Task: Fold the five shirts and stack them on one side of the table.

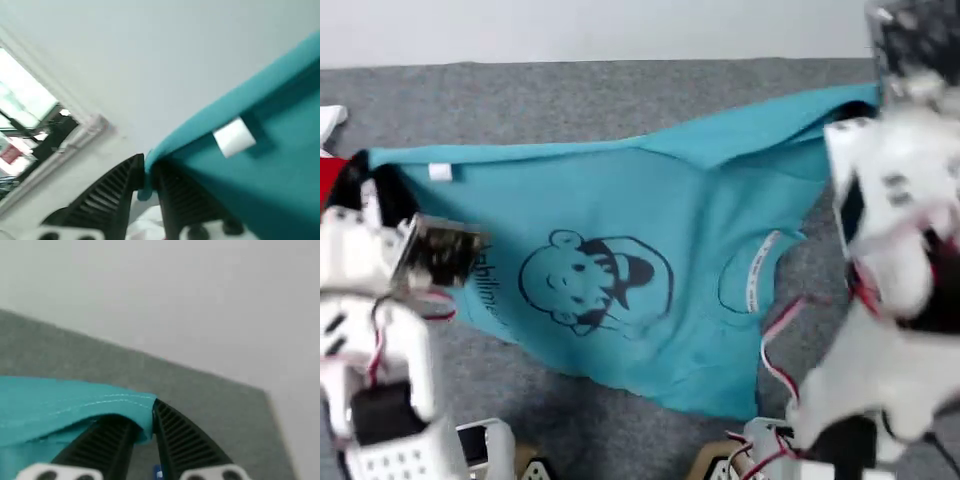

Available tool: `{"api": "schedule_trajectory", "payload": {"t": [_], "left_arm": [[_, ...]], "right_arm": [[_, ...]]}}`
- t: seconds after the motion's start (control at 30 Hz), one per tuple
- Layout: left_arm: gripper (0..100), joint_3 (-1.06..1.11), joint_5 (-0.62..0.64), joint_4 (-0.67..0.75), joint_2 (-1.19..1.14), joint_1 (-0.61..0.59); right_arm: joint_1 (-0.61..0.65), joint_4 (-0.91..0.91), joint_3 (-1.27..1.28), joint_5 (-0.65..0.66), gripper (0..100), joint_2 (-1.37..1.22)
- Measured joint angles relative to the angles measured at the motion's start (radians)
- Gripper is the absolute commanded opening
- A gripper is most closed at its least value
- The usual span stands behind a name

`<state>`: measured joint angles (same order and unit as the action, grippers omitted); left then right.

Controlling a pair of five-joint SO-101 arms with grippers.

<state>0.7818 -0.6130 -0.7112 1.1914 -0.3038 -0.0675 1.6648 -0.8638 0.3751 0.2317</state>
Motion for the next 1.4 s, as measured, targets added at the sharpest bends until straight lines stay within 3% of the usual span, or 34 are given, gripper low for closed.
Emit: {"api": "schedule_trajectory", "payload": {"t": [0.4,0.7,1.2,1.4], "left_arm": [[0,0.003,0.009,0.023,-0.4,0.196],[0,-0.04,0.015,0.359,-0.822,0.213],[0,-0.71,0.023,0.4,-1.583,0.213],[0,-0.988,0.158,0.4,-1.784,0.198]], "right_arm": [[0.133,-0.089,0.029,-0.135,0.9,-0.354],[0.138,-0.325,0.029,-0.135,0.9,-0.582],[0.083,-0.845,0.031,-0.135,0.9,-0.81],[0.063,-1.06,0.031,-0.135,0.9,-0.847]]}}
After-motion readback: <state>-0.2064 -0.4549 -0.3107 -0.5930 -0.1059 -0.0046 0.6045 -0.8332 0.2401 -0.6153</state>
